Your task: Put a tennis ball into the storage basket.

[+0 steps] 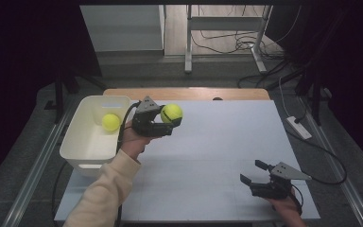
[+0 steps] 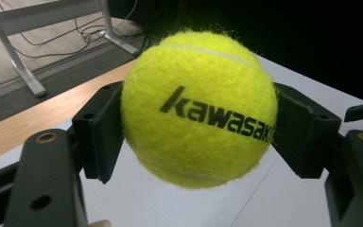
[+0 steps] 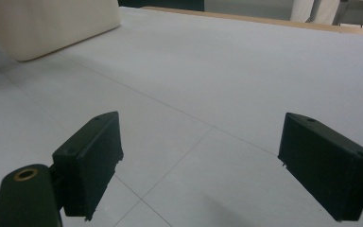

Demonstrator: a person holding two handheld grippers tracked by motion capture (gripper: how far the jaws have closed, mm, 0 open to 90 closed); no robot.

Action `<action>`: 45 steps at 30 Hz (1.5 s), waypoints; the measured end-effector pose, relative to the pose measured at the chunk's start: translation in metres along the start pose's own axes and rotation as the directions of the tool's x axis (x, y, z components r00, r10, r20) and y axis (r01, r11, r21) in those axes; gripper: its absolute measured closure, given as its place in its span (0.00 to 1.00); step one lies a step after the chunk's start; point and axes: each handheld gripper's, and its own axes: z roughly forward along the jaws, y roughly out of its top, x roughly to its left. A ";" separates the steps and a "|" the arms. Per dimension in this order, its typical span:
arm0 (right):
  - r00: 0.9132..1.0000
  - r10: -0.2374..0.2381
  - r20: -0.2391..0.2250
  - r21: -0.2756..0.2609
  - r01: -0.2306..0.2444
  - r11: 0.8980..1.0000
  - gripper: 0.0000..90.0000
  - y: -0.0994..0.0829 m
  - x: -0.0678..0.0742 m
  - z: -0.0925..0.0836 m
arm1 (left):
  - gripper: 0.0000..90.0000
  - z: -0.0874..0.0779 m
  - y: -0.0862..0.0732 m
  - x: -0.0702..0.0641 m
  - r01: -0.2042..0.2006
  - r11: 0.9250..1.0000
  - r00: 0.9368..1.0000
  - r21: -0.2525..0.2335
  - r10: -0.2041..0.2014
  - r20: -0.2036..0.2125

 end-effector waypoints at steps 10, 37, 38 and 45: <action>1.000 -0.004 0.001 -0.003 0.004 1.000 0.16 0.000 0.000 -0.001 | 0.30 -0.010 0.001 0.005 0.006 1.000 0.999 -0.006 -0.006 -0.031; 1.000 -0.005 0.003 -0.004 0.005 1.000 0.16 0.001 0.000 -0.001 | 0.30 -0.034 0.001 0.019 0.026 0.999 0.996 -0.021 -0.028 -0.082; 1.000 -0.006 0.004 -0.004 0.006 1.000 0.16 0.001 0.000 -0.001 | 0.30 -0.034 0.001 0.019 0.026 0.999 0.996 -0.021 -0.028 -0.082; 1.000 -0.005 0.004 0.000 0.005 1.000 0.16 0.001 0.000 0.000 | 0.30 -0.038 0.000 0.022 0.028 0.999 0.995 -0.019 -0.030 -0.098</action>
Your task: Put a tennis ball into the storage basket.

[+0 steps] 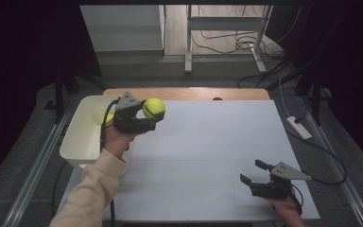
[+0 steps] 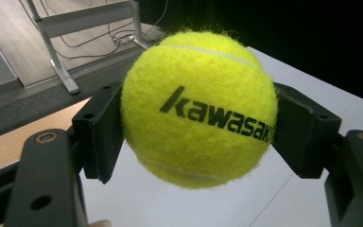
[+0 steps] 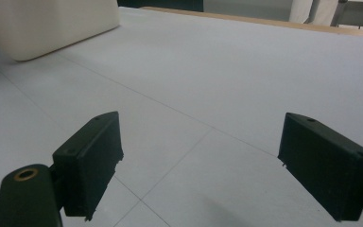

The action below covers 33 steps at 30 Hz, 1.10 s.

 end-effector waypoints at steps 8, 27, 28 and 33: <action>1.000 0.002 0.002 0.001 -0.002 1.000 0.16 0.000 0.000 0.000 | 0.30 -0.005 -0.001 0.007 0.014 1.000 1.000 -0.001 -0.014 -0.021; 1.000 0.010 0.011 0.006 -0.010 1.000 0.16 0.000 -0.001 0.000 | 0.30 -0.026 -0.008 0.033 0.056 0.998 0.994 0.001 -0.055 -0.098; 1.000 0.011 0.011 0.007 -0.011 1.000 0.16 0.000 -0.001 0.000 | 0.30 -0.027 -0.008 0.035 0.059 0.998 0.993 0.001 -0.059 -0.101; 1.000 0.010 0.011 0.007 -0.010 1.000 0.16 0.000 -0.001 0.001 | 0.30 -0.030 -0.012 0.042 0.075 0.997 0.990 0.001 -0.074 -0.121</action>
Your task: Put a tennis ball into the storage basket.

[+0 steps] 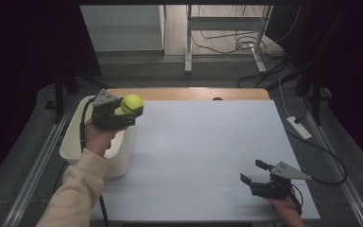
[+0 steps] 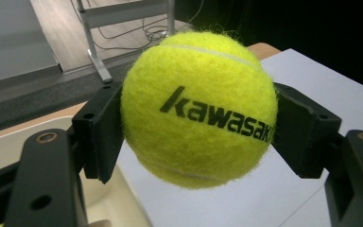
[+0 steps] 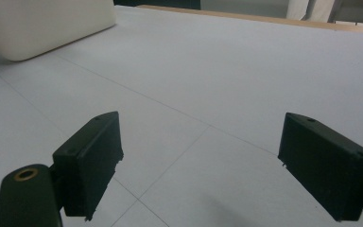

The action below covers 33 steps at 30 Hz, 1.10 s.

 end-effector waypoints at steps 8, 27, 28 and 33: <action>1.000 0.000 0.000 0.001 0.000 1.000 0.16 0.000 0.000 0.000 | 0.30 -0.003 -0.004 0.008 0.011 1.000 1.000 0.010 -0.010 -0.029; 1.000 -0.005 -0.002 0.001 0.005 1.000 0.16 0.000 0.000 0.000 | 0.29 -0.007 -0.013 0.027 0.043 0.998 0.996 0.036 -0.040 -0.084; 1.000 -0.006 -0.001 0.001 0.006 1.000 0.16 0.000 0.000 0.000 | 0.29 -0.007 -0.014 0.028 0.047 0.998 0.995 0.038 -0.043 -0.088; 1.000 -0.008 0.000 0.003 0.008 1.000 0.16 0.000 0.000 0.001 | 0.29 -0.007 -0.016 0.032 0.054 0.997 0.993 0.051 -0.048 -0.108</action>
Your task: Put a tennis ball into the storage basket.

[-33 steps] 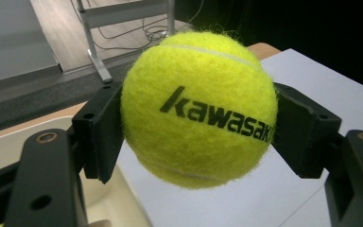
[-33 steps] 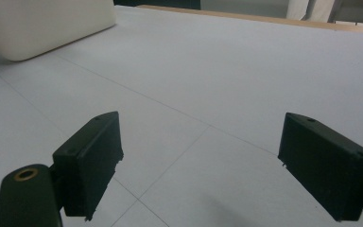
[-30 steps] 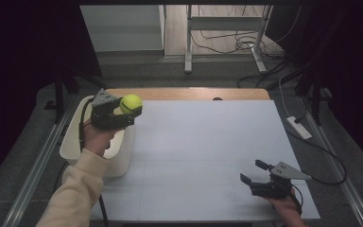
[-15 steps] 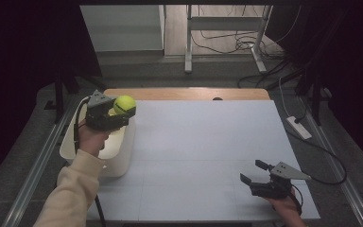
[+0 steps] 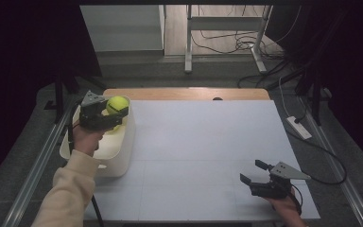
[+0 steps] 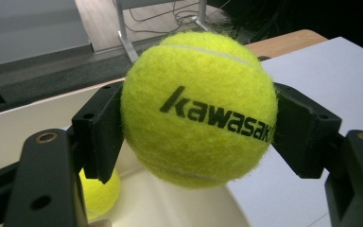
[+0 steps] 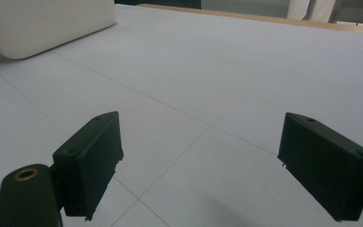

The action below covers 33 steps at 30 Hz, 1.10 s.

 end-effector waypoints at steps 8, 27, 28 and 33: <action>1.000 -0.002 -0.001 0.000 0.002 1.000 0.16 0.000 0.000 0.000 | 0.29 0.003 -0.004 0.009 0.023 0.999 1.000 0.030 -0.022 -0.022; 1.000 -0.007 -0.002 -0.010 0.007 1.000 0.16 0.001 0.002 0.000 | 0.29 0.009 -0.010 0.022 0.047 0.990 0.997 0.132 -0.039 -0.067; 1.000 -0.008 -0.002 -0.008 0.008 1.000 0.16 0.002 0.002 0.000 | 0.29 0.011 -0.011 0.023 0.047 0.988 0.997 0.144 -0.037 -0.069; 1.000 -0.007 -0.001 -0.006 0.007 1.000 0.16 0.002 0.002 0.000 | 0.29 0.015 -0.014 0.025 0.044 0.984 0.997 0.171 -0.034 -0.064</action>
